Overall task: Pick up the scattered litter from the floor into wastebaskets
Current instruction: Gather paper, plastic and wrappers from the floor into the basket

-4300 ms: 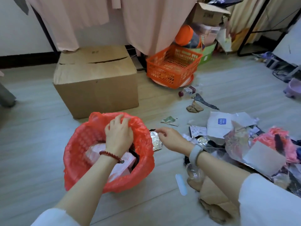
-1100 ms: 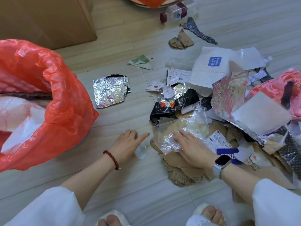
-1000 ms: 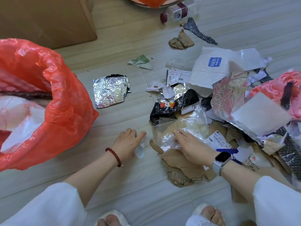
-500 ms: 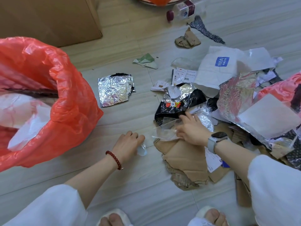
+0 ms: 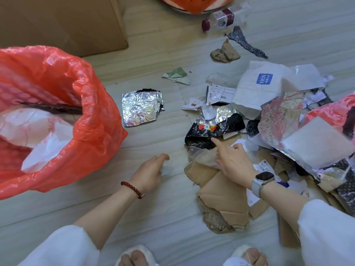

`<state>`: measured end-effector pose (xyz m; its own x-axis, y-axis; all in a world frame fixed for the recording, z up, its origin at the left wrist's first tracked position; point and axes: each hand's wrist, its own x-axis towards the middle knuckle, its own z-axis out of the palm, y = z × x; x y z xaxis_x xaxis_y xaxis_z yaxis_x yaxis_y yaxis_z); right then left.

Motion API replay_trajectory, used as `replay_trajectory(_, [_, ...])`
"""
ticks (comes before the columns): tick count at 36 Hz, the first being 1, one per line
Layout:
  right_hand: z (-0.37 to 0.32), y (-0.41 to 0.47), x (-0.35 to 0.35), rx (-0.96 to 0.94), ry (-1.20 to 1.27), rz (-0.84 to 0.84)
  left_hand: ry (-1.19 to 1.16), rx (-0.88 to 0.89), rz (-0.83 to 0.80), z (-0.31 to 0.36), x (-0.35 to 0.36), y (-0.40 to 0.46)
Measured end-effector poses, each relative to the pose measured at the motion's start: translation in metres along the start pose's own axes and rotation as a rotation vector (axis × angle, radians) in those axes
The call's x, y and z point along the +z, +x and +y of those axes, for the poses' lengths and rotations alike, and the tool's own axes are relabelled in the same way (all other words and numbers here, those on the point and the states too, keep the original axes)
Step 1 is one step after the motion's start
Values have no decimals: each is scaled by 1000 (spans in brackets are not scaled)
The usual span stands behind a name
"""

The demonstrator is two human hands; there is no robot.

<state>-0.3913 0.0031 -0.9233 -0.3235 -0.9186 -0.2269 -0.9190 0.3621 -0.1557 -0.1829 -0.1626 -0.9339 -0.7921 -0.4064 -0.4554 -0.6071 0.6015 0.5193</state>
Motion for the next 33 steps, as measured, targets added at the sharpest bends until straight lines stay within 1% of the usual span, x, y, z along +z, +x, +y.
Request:
replay_trajectory(2, [-4,5,-11,11,67,30,-65,-4,104,9,-12,-1])
replay_trajectory(5, [-11,18,-39,7,204,145,-158,26,282,29,-39,-1])
replay_trajectory(10, [-41,46,-108,62,585,313,-262,178,564,64,-101,-10])
replay_trajectory(14, [-76,71,-171,58,855,465,-289,232,832,75,-163,-27])
replay_trajectory(17, [-107,91,-210,17,1048,556,-283,185,1045,62,-208,-45])
replay_trajectory(20, [-144,107,-243,-83,1258,628,-270,48,1164,35,-242,-67])
replay_trajectory(21, [-157,111,-252,-130,1317,642,-266,-4,1176,24,-249,-75])
replay_trajectory(23, [-184,119,-265,-230,1391,635,-258,-101,1146,5,-258,-90])
replay_trajectory(25, [-211,123,-272,-342,1434,590,-238,-180,1038,-15,-262,-105])
replay_trajectory(26, [-224,125,-271,-384,1404,557,-206,-245,963,-25,-262,-112])
replay_trajectory(28, [-247,128,-258,-431,1267,490,-115,-416,797,-45,-261,-126])
replay_trajectory(30, [-264,133,-234,-480,1102,402,-78,-577,683,-64,-255,-138])
replay_trajectory(31, [-269,136,-219,-506,995,359,-84,-643,666,-72,-251,-144])
replay_trajectory(33, [-277,141,-191,-563,692,294,-100,-731,743,-83,-244,-150])
